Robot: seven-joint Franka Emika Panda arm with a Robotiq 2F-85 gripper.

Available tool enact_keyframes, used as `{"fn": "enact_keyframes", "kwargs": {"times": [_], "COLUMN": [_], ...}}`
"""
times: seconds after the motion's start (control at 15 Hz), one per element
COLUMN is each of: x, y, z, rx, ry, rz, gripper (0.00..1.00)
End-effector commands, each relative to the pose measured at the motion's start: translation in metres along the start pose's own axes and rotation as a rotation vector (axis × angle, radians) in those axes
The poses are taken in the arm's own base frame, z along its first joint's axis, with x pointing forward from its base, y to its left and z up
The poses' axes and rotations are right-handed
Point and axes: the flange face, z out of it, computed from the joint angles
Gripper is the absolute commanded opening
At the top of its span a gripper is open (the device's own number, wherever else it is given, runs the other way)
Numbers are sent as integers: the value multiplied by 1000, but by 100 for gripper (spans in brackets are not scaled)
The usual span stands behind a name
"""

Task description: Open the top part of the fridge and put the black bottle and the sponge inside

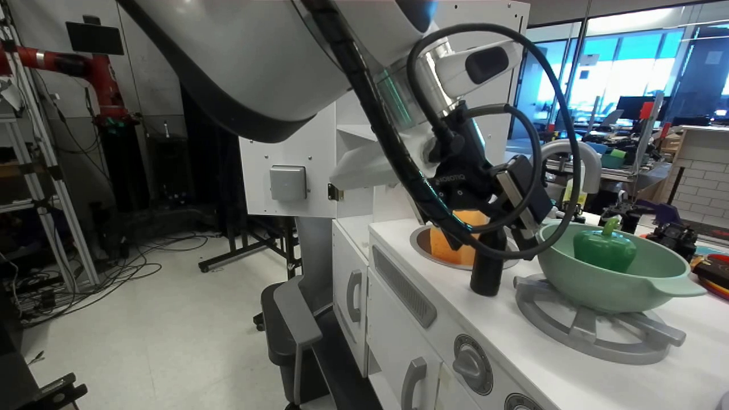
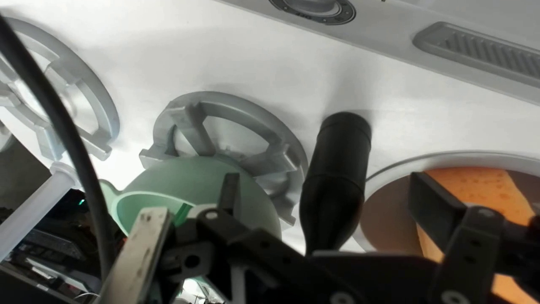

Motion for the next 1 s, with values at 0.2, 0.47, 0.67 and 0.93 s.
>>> {"fn": "enact_keyframes", "kwargs": {"times": [0.2,0.47,0.67,0.93], "x": [9,16,19,19], "y": [-3,-6,-7,-14], "z": [13,13,14,13], "rx": [-6,-11,-14,-15], "ry": [26,33,37,32], "rz": [-10,-13,-13,-26], "gripper": [75,50,28,10]}}
